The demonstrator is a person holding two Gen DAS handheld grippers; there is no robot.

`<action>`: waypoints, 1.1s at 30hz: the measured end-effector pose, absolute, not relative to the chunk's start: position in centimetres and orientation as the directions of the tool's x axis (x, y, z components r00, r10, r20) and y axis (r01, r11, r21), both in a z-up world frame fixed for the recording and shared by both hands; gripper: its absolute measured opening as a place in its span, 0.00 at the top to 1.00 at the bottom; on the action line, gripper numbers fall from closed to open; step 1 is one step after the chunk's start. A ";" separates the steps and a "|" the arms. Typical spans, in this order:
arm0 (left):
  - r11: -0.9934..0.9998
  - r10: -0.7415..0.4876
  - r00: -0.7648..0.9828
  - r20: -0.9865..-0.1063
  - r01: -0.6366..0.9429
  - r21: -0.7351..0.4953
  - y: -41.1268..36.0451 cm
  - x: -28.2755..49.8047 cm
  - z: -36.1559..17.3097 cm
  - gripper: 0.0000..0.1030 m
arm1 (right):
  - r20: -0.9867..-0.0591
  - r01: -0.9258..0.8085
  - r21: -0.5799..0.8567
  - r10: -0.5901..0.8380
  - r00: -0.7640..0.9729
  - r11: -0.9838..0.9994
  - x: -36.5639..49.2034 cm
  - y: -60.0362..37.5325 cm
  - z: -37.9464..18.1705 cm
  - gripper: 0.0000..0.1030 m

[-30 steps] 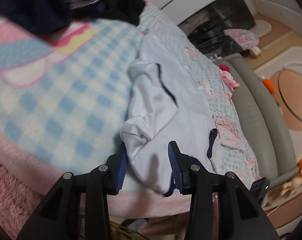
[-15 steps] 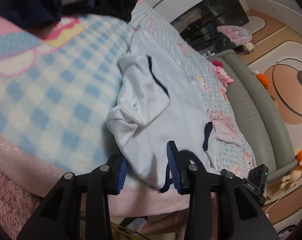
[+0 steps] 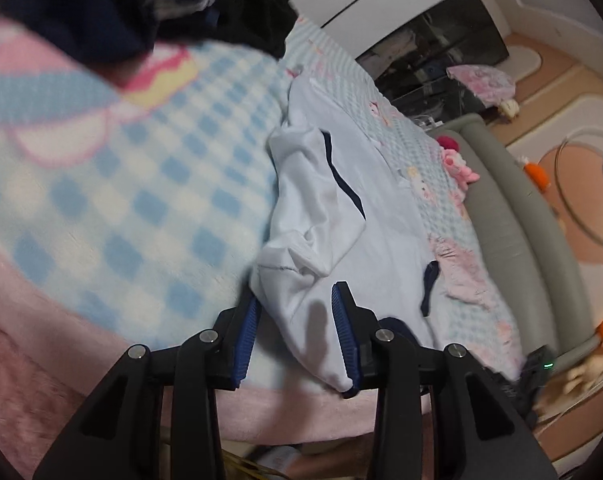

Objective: Fold clothes

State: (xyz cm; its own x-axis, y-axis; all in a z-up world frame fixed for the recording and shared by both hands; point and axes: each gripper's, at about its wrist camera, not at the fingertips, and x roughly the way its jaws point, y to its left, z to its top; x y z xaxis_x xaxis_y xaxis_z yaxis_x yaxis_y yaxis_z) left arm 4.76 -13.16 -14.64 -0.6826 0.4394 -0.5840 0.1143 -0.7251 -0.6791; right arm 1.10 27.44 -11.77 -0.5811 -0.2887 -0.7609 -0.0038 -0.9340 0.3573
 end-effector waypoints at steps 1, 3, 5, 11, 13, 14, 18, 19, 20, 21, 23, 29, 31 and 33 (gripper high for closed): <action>-0.724 0.449 -0.680 -0.580 0.103 -0.682 -12.9 4.6 -14.6 0.64 | -0.765 -0.007 0.362 -0.293 -0.574 -0.932 0.8 27.7 -11.9 0.40; -0.721 0.468 -0.675 -0.571 0.082 -0.688 -12.3 4.3 -14.6 0.64 | -0.760 0.004 0.443 -0.378 -0.528 -0.897 0.4 27.6 -12.4 0.40; -0.717 0.488 -0.669 -0.561 0.060 -0.694 -11.8 3.9 -14.5 0.64 | -0.737 0.038 0.481 -0.428 -0.523 -0.876 0.6 27.3 -12.2 0.40; -0.732 0.455 -0.645 -0.615 0.123 -0.670 -12.1 4.2 -15.4 0.73 | -0.817 -0.019 0.386 -0.333 -0.470 -0.922 -0.1 27.3 -14.2 0.40; -0.718 0.465 -0.677 -0.570 0.088 -0.691 -12.8 5.2 -14.5 0.71 | -0.815 0.001 0.374 -0.330 -0.476 -0.927 0.6 27.2 -14.0 0.41; -0.698 0.489 -0.673 -0.555 0.079 -0.712 -13.0 5.2 -14.7 0.71 | -0.818 0.006 0.366 -0.324 -0.476 -0.931 0.9 27.3 -14.1 0.41; -0.668 0.524 -0.650 -0.550 0.086 -0.739 -12.4 3.9 -15.8 0.71 | -0.821 -0.077 0.377 -0.294 -0.489 -0.923 1.1 28.4 -14.7 0.49; -0.665 0.529 -0.652 -0.543 0.078 -0.743 -12.1 3.6 -15.8 0.71 | -0.811 -0.073 0.376 -0.290 -0.508 -0.924 0.9 28.3 -14.3 0.49; -0.653 0.541 -0.656 -0.526 0.067 -0.754 -11.9 3.5 -15.8 0.70 | -0.801 -0.069 0.375 -0.286 -0.526 -0.924 0.7 28.2 -13.8 0.49; -0.639 0.543 -0.665 -0.513 0.069 -0.766 -11.7 3.3 -15.9 0.68 | -0.792 -0.057 0.392 -0.305 -0.528 -0.918 0.4 28.1 -13.7 0.49; -0.604 0.536 -0.662 -0.524 0.132 -0.786 -11.5 2.6 -17.2 0.60 | -0.773 -0.031 0.425 -0.345 -0.532 -0.905 -0.1 27.9 -13.5 0.53; -0.549 0.606 -0.604 -0.518 0.154 -0.822 -11.0 1.4 -19.0 0.47 | -0.744 -0.097 0.527 -0.403 -0.533 -0.844 1.5 27.4 -16.5 0.58; -0.554 0.610 -0.603 -0.514 0.139 -0.821 -10.8 1.3 -18.7 0.47 | -0.747 -0.069 0.502 -0.392 -0.537 -0.862 1.1 27.0 -15.7 0.56; -0.615 0.562 -0.620 -0.548 0.130 -0.778 -10.2 1.5 -17.7 0.71 | -0.713 -0.056 0.534 -0.413 -0.566 -0.844 0.5 26.9 -14.8 0.57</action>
